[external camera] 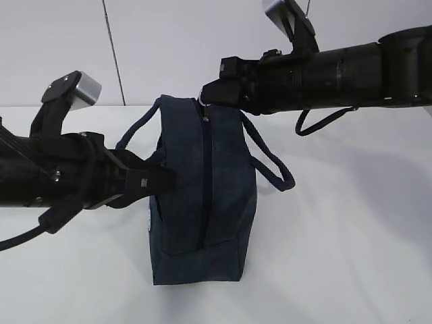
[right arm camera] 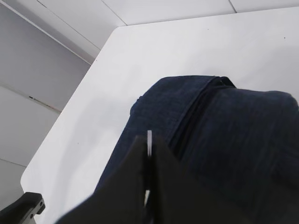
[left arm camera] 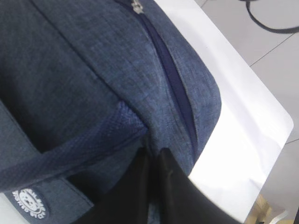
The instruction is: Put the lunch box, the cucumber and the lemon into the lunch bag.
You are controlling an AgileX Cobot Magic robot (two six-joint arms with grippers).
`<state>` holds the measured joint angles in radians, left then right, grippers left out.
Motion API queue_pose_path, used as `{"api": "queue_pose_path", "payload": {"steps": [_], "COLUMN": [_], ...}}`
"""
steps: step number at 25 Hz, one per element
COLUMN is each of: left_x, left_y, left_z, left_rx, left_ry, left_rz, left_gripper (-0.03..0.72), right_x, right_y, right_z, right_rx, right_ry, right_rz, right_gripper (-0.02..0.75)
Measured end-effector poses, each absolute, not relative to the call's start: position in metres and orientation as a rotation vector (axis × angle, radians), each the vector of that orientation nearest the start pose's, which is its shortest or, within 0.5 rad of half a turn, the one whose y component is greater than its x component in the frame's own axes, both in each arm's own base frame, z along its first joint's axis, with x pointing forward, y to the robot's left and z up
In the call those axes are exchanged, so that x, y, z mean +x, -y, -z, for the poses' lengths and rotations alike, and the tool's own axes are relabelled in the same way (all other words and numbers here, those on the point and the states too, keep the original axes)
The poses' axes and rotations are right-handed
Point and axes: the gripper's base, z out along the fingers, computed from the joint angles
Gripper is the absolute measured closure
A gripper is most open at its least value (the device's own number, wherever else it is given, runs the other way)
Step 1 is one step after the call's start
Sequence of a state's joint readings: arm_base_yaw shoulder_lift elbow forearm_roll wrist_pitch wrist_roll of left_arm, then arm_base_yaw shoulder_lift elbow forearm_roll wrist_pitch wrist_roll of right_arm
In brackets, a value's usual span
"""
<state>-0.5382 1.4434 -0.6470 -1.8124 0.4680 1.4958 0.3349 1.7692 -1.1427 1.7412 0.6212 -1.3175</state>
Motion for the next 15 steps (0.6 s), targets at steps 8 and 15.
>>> {"api": "queue_pose_path", "payload": {"steps": [8, 15], "left_x": [0.216, 0.215], "left_y": [0.175, 0.176], "left_z": [-0.216, -0.217], "left_rx": [0.493, 0.502], "left_ry": [-2.209, -2.205], "left_rz": [0.982, 0.997], "left_gripper": [0.687, 0.687], "right_x": [0.371, 0.390], "right_y": [-0.185, -0.178], "right_z": [-0.254, -0.254], "right_rx": [-0.345, -0.339], "right_ry": [-2.081, -2.087], "right_rz": [-1.101, -1.098], "right_gripper": [0.751, 0.751]}}
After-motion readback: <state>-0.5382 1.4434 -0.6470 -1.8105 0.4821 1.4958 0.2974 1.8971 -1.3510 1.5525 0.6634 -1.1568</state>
